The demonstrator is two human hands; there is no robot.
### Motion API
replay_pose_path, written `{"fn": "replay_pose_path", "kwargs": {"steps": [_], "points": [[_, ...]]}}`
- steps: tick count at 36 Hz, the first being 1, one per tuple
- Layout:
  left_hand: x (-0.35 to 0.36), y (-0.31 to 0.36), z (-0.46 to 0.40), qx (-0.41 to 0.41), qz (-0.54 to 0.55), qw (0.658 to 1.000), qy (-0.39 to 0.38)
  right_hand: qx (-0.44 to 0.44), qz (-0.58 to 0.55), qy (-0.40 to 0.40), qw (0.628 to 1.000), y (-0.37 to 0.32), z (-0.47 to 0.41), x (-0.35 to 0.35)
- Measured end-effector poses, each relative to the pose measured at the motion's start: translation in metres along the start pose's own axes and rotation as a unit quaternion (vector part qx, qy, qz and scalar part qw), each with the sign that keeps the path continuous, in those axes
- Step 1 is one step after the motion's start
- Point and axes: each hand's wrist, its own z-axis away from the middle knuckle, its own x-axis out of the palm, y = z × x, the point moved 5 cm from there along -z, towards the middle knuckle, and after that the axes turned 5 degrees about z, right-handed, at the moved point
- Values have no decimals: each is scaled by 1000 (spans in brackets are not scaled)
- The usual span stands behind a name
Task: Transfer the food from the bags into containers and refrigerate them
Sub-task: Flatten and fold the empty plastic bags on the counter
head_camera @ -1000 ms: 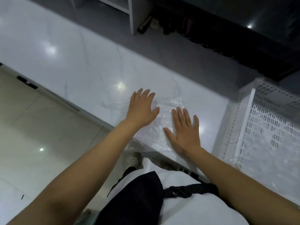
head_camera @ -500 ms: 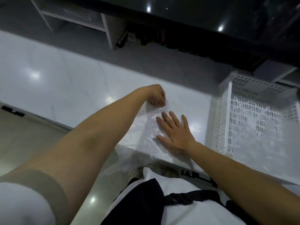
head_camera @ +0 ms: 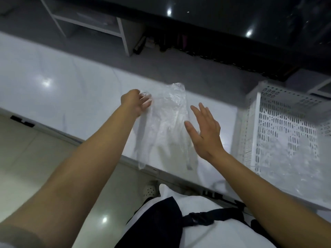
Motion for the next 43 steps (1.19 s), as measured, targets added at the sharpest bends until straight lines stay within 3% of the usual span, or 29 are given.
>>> {"fn": "replay_pose_path", "kwargs": {"steps": [4,8,12,15,18,21,24,27,31,34,38,40,43], "points": [[-30,-13,20,-20,137,990,27,-1,14,-23,1000,-11,-6,6],[-54,-22,46,-24,278,959,48,-15,35,-53,998,-22,-10,19],[-74,-34,69,-16,325,943,66,-29,71,-82,994,-33,-12,39],[-94,-47,83,1,250,963,104,-12,96,-112,989,-35,-17,55],[-119,-56,93,49,90,985,135,16,116,-136,984,-32,-21,70],[-143,-56,105,137,-91,975,151,31,151,-169,973,-24,-22,83],[-154,-47,115,218,-209,939,167,26,198,-191,961,-11,-19,94],[-136,-26,118,305,-287,899,126,-14,244,-175,954,1,-12,101],[-79,-7,114,428,-451,783,-2,-55,275,-134,951,11,-10,102],[-43,-24,95,411,-573,703,-95,-59,298,-118,945,13,-11,103],[-34,-56,57,351,-730,578,-96,-71,306,-106,943,3,-14,103],[-41,-61,39,326,-760,555,-95,-87,297,-118,943,-3,-5,107],[-54,-54,17,311,-769,552,-84,-112,298,-138,938,-5,17,115]]}}
